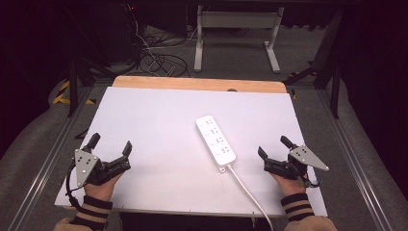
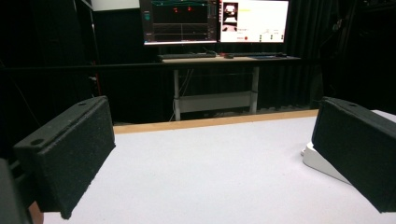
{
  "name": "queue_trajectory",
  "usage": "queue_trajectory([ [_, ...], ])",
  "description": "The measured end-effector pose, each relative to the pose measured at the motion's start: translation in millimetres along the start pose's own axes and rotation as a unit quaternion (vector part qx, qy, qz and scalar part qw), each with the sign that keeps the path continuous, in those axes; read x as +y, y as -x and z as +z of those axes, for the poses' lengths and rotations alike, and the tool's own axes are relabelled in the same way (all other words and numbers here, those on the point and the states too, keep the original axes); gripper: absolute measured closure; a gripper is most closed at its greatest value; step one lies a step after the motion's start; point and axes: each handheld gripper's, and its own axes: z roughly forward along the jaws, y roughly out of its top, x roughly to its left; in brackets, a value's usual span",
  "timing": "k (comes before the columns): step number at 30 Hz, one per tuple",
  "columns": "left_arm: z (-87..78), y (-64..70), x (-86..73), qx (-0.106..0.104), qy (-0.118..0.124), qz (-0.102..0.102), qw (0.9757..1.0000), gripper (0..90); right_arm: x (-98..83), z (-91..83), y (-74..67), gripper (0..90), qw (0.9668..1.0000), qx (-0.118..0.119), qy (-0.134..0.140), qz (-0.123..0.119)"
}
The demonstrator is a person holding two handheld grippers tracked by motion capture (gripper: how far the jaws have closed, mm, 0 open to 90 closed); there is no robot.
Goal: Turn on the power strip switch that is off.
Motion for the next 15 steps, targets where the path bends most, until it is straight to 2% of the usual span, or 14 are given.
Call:
queue_trajectory([
  [9, 0.2, 0.2, 0.3, 0.001, 0.001, 0.001, 1.0000, 0.0, 1.6, -2.2, 0.2, 6.0, 1.0000, 0.000, 0.002, 0.002],
  [15, 0.8, 0.5, 0.4, 0.000, 0.002, 0.000, 1.0000, 0.0, 8.4, -6.5, -5.1, 5.3, 0.9999, 0.008, 0.010, -0.010],
])
